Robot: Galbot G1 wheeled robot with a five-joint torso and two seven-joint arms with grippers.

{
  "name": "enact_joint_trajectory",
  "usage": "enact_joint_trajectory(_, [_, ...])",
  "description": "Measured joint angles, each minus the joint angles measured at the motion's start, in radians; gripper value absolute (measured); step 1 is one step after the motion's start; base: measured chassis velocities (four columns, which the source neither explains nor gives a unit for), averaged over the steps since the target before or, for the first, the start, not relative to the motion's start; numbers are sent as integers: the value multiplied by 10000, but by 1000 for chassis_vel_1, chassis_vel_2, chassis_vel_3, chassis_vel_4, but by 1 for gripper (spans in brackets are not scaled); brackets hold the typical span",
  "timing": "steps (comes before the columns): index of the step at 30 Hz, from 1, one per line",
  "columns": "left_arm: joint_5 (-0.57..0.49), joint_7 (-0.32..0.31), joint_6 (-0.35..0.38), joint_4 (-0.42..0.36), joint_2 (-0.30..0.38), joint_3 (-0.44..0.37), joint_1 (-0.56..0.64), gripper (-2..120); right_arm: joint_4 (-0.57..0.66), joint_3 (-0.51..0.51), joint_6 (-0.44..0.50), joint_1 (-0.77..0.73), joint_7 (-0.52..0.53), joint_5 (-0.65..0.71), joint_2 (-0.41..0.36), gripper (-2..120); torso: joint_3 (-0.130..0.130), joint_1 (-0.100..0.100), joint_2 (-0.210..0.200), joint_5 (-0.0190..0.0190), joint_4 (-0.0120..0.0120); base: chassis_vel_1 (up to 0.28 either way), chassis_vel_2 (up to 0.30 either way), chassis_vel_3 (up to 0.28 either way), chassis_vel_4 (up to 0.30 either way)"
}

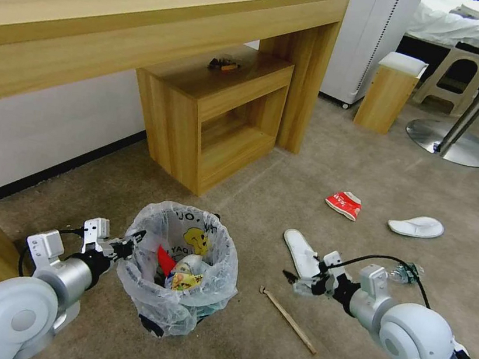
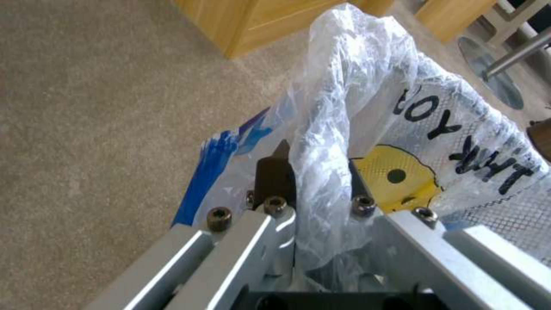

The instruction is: Pick up the trash bin and place the garbage on the floor into it.

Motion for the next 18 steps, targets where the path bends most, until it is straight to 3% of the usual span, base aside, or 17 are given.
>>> enact_joint_trajectory(8, [10, -4, 0, 42, -23, 32, -29, 3, -995, -551, 84, 257, -1031, -981, 318, 100, 0, 0, 0, 0, 0, 0, 0, 0, 0])
enact_joint_trajectory(18, [8, 4, 0, 83, -19, 19, -37, 3, -1519, -929, 76, 344, -1304, -1539, 492, 100, 0, 1, 0, 0, -1, 0, 0, 0, 0])
